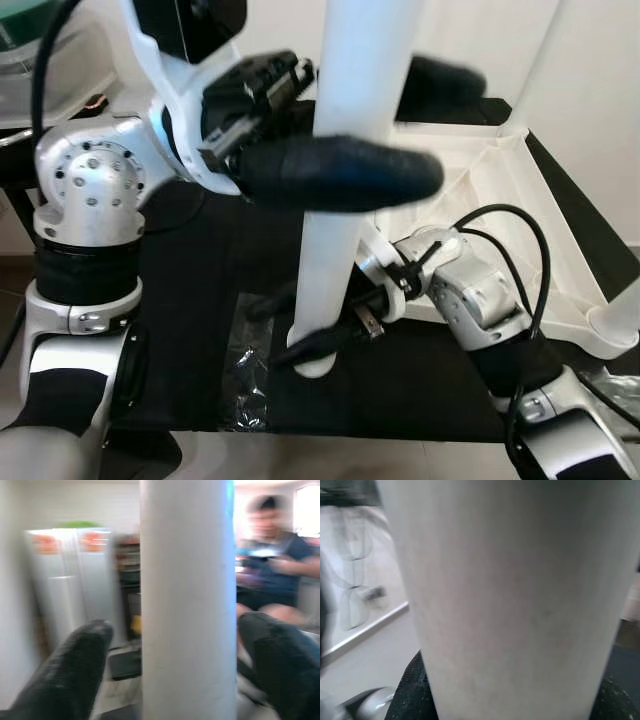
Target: Building children table
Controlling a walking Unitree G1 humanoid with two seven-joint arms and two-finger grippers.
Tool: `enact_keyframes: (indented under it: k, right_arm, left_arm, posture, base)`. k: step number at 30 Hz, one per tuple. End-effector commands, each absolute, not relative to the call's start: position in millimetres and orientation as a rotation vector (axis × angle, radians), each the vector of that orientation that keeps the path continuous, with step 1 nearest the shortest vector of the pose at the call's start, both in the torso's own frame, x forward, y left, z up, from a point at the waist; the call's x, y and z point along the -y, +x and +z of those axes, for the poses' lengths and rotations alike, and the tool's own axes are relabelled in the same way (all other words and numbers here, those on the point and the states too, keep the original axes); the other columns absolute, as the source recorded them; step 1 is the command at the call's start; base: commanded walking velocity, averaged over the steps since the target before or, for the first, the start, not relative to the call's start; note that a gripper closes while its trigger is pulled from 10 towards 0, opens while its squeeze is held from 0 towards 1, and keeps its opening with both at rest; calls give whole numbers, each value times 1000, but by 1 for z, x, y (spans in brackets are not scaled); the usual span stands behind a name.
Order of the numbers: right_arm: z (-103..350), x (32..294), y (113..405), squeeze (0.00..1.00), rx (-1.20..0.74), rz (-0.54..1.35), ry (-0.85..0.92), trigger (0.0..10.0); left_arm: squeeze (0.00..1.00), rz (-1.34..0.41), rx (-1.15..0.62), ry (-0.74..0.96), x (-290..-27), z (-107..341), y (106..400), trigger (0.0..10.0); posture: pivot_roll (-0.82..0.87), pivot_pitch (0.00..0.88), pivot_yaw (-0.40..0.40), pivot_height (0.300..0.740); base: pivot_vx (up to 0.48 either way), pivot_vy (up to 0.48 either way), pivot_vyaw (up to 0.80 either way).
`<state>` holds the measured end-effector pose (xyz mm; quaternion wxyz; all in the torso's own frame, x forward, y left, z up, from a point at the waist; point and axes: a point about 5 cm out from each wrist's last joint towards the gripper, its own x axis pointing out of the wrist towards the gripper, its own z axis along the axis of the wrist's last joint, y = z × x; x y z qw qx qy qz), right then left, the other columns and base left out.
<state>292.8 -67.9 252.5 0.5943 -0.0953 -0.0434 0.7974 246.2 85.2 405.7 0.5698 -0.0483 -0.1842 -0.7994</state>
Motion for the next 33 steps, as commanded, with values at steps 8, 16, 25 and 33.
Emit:
enact_keyframes:
  k: [8, 16, 25, 33]
  right_arm:
    - [251, 78, 309, 0, 67, 1661, -187, 0]
    - [284, 102, 351, 0, 205, 1196, -137, 0]
    - [279, 92, 347, 0, 193, 1273, -134, 10000]
    - [271, 75, 332, 0, 186, 1412, -129, 10000]
  left_arm:
    - [1000, -1612, 371, -143, -118, 364, 283, 10000]
    - [482, -677, 273, -38, -200, 304, 348, 10000]
    - [0, -495, 267, 2, -183, 265, 323, 10000]
    - [0, -236, 256, -25, -193, 232, 300, 10000]
  posture:
    - [-16, 146, 17, 740]
    - [-17, 185, 11, 740]
    - [-14, 246, 1, 740]
    - [-2, 290, -14, 740]
  base:
    - [0, 0, 0]
    - [0, 0, 0]
    - [0, 0, 0]
    - [0, -255, 298]
